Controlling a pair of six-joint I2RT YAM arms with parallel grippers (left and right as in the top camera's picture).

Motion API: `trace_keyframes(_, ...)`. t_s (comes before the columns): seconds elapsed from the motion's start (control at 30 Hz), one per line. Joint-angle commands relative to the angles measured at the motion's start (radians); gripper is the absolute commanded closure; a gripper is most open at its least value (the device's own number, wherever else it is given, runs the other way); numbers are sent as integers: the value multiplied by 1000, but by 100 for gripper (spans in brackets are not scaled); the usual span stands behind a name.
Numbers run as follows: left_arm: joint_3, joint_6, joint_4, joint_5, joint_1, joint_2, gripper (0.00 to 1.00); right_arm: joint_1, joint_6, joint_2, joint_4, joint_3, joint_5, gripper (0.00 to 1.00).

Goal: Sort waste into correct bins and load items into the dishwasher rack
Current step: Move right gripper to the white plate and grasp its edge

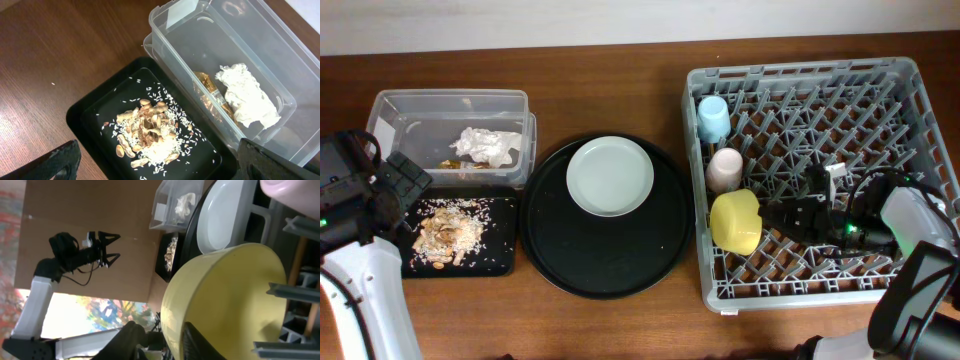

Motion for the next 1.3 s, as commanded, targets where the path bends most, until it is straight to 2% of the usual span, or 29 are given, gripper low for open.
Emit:
trace_keyframes(0.0, 2, 5, -2, 0, 3, 1, 1, -33, -15, -18, -2, -2, 8, 60)
trace_keyframes(0.07, 2, 5, -2, 0, 3, 1, 1, -55, -14, -18, -5, 16, 7, 53)
trace_keyframes(0.17, 2, 5, -2, 0, 3, 1, 1, -103, 22, -18, -31, 106, 14, 32)
trace_keyframes(0.2, 2, 5, -2, 0, 3, 1, 1, -119, 58, -18, -31, 146, 33, 28)
trace_keyframes(0.23, 2, 5, -1, 0, 3, 1, 1, -128, 81, -18, -31, 178, 50, 27)
trace_keyframes(0.33, 2, 5, -2, 0, 3, 1, 0, -123, 275, -18, -42, 394, 219, 27)
trace_keyframes(0.43, 2, 5, -2, 0, 3, 1, 1, -62, 478, -18, -40, 595, 386, 37)
trace_keyframes(0.53, 2, 5, -2, 0, 3, 1, 1, 154, 678, -20, 27, 720, 610, 39)
trace_keyframes(0.6, 2, 5, -2, 0, 3, 1, 1, 334, 789, -18, 123, 721, 740, 39)
trace_keyframes(0.67, 2, 5, -2, 0, 3, 1, 1, 584, 916, -12, 270, 721, 940, 39)
trace_keyframes(0.73, 2, 5, -2, 0, 3, 1, 1, 702, 991, 2, 339, 720, 1038, 39)
trace_keyframes(0.77, 2, 5, -2, 0, 3, 1, 1, 772, 1027, 21, 378, 720, 1083, 33)
trace_keyframes(0.8, 2, 5, -2, 0, 3, 1, 1, 824, 1026, 42, 414, 719, 1077, 2)
trace_keyframes(0.93, 2, 5, -2, 0, 3, 1, 1, 913, 1060, 109, 477, 716, 1078, 2)
trace_keyframes(0.97, 2, 5, -1, 0, 3, 1, 1, 923, 1065, 130, 488, 716, 1082, 16)
trace_keyframes(1.0, 2, 5, -2, 0, 3, 1, 1, 924, 1070, 150, 497, 716, 1081, 34)
trace_keyframes(1.07, 2, 5, -2, 0, 3, 1, 1, 924, 1126, 198, 530, 716, 1083, 52)
trace_keyframes(1.17, 2, 5, -2, 0, 3, 1, 1, 924, 1204, 294, 600, 716, 1099, 61)
trace_keyframes(1.27, 2, 5, -2, 0, 3, 1, 1, 924, 1284, 383, 644, 716, 1152, 63)
